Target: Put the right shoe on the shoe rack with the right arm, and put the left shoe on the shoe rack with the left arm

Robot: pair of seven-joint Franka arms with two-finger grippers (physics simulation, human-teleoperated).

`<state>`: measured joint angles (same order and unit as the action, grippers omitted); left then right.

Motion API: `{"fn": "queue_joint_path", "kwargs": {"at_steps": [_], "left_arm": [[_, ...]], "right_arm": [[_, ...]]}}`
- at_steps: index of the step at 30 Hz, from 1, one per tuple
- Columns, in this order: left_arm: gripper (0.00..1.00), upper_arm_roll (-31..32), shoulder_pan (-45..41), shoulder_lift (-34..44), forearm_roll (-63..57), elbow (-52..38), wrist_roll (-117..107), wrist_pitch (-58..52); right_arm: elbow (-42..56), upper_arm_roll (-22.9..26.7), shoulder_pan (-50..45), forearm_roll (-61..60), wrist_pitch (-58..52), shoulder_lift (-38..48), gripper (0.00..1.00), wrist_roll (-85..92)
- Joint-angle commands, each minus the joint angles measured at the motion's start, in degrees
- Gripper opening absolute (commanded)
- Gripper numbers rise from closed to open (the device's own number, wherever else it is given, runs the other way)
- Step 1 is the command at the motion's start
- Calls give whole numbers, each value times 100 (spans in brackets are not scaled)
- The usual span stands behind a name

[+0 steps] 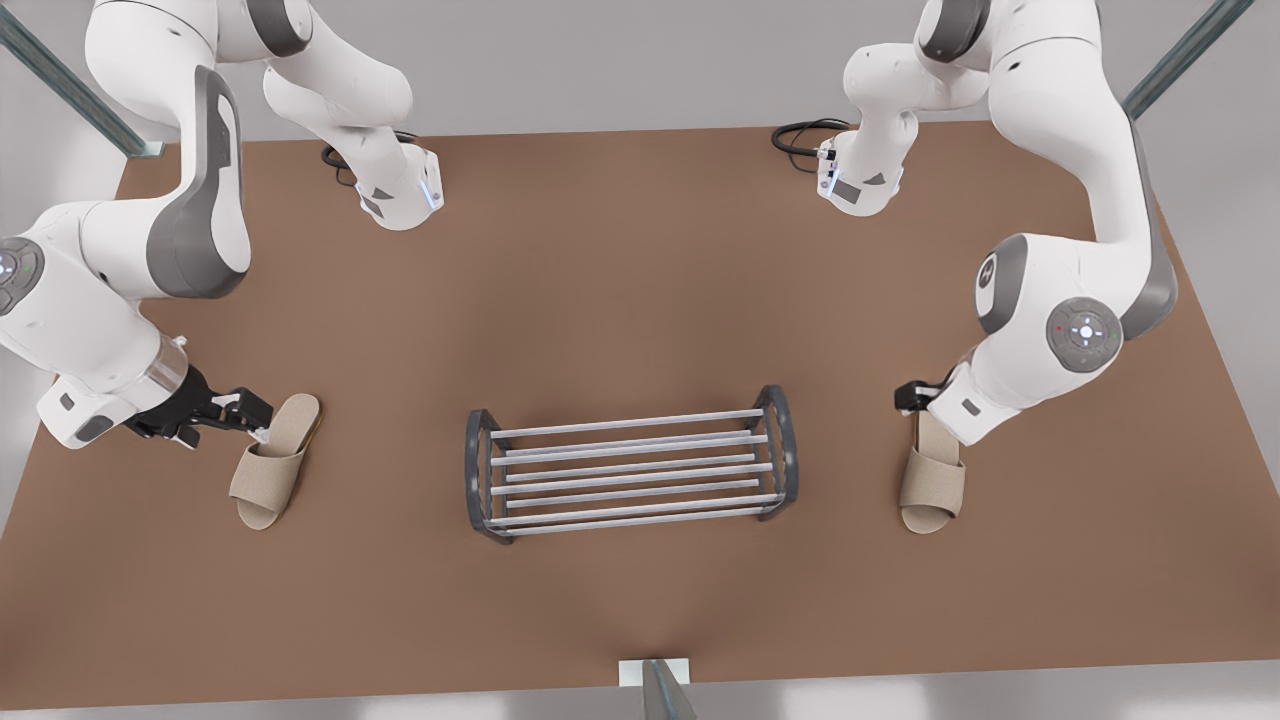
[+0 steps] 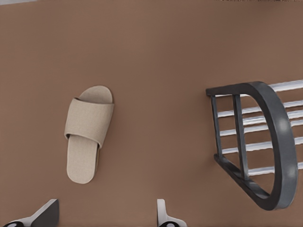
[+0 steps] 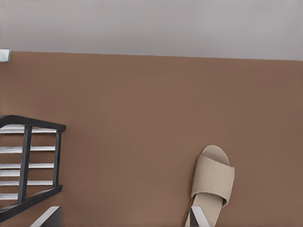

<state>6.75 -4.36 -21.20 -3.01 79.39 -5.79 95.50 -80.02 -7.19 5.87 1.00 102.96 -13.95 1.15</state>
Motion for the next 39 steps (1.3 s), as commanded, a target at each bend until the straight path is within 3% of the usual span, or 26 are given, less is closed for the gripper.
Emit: {"fn": "queue_joint_path", "kwargs": {"at_steps": [1,3,4,5,6,8,9,11,14,16,17,18,19,20,21,23,25,27,31,35,39], "left_arm": [[100,1,-12,-7,2,-11,-256,109],[100,1,-3,-42,-33,-222,-160,65],[100,124,163,493,37,479,-98,661],[100,475,445,1161,28,1727,-98,2014],[100,511,507,1601,28,2449,-98,2675],[100,634,506,2041,-60,3099,-89,3105],[100,643,778,2155,-411,3724,-71,3915],[100,696,1359,2067,-227,3786,1027,4056],[100,722,1930,1927,62,3812,2327,4170],[100,713,2422,1593,1074,3881,4156,4685],[100,722,2650,1382,1065,4445,4323,5962],[100,731,2878,1128,1065,4427,4411,6347],[100,1134,3370,680,1030,4700,4910,7761],[100,2135,4617,56,697,4647,5404,8080],[100,2928,5718,-867,-453,4639,5396,8863],[100,2963,5894,-1000,-772,4559,5369,8890],[100,2972,5631,-1606,-772,4586,5343,10470],[100,3464,6175,-1580,-965,4559,5369,10463],[100,3464,6562,-1624,-1677,4551,5387,10472],[100,3517,6307,-1941,-1668,4796,4526,10472],[99,3526,6211,-1800,-1668,5131,4297,10472]], "right_arm": [[4,-2,1,-3,31,6,100,25],[-93,-28,10,-21,-4,24,100,-1],[-233,-28,19,-21,-49,129,100,-1],[-690,-28,72,-29,171,428,100,-10],[-1586,-29,81,-29,891,946,100,-1],[-2720,-37,89,-29,1946,1632,100,-1],[-3063,-81,81,-29,2324,1860,100,-1],[-3582,-108,98,-38,2931,2432,100,-19],[-3503,-108,142,-38,3344,2055,100,-45],[-3477,-99,441,-29,3502,1615,100,-45],[-3477,-108,573,-21,3345,1632,100,61],[-3468,-116,564,-21,2985,1624,100,-54],[-3520,-108,608,-3,2967,1562,100,-45],[-3538,-108,678,23,2992,1527,100,69],[-3582,-108,652,41,3361,1439,100,60],[-3644,-108,696,50,4310,912,100,69],[-4777,-108,722,50,6314,797,100,69],[-4734,-108,748,50,6447,604,100,87],[-4962,-125,854,50,7282,235,100,385],[-5515,-134,1091,50,8960,-275,100,781],[-6017,-143,1557,50,9075,50,100,1818]]}}
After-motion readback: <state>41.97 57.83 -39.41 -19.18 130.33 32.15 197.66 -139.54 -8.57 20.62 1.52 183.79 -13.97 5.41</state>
